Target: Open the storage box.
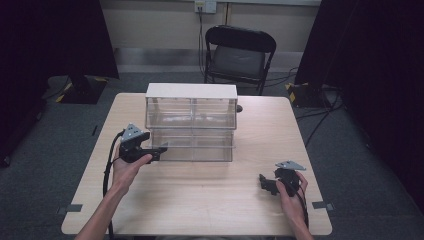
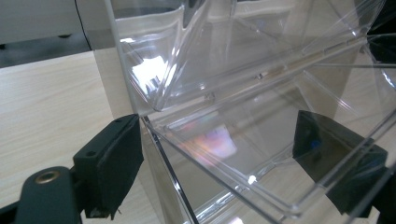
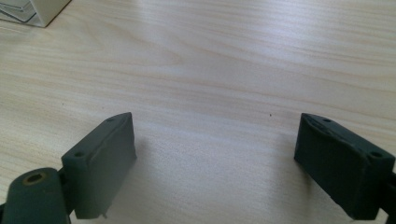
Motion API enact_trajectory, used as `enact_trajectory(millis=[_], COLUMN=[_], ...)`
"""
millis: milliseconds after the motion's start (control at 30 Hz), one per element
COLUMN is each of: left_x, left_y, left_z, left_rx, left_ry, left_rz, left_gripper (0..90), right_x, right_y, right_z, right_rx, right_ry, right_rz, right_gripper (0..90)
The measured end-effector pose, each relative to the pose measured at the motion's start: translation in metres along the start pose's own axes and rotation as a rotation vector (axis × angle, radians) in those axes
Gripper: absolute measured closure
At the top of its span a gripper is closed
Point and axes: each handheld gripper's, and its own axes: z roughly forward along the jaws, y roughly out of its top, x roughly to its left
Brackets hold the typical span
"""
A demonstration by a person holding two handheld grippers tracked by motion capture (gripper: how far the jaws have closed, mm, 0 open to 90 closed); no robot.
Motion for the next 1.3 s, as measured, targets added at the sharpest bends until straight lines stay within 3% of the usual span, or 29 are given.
enact_trajectory(millis=[367, 667, 1100, 1300], left_x=[0.0, -0.003, -0.002, -0.002], left_y=[0.004, 0.01, 0.021, 0.026], left_z=[0.001, 0.001, -0.001, -0.002], left_rx=[-0.018, -0.01, -0.056, -0.056], left_ry=[-0.005, -0.011, -0.015, -0.02], left_rz=[-0.014, 0.01, -0.023, -0.013], left_gripper=[15.6, 14.7, 14.6, 10.2], right_x=[0.0, 0.0, 0.0, 0.0], right_y=[0.0, 0.0, 0.0, 0.0], right_z=[0.0, 0.0, 0.0, 0.0], right_rx=[0.0, 0.0, 0.0, 0.0], right_ry=[0.0, 0.0, 0.0, 0.0], right_rz=[0.0, 0.0, 0.0, 0.0], right_gripper=[11.8, 11.8, 11.7, 11.8])
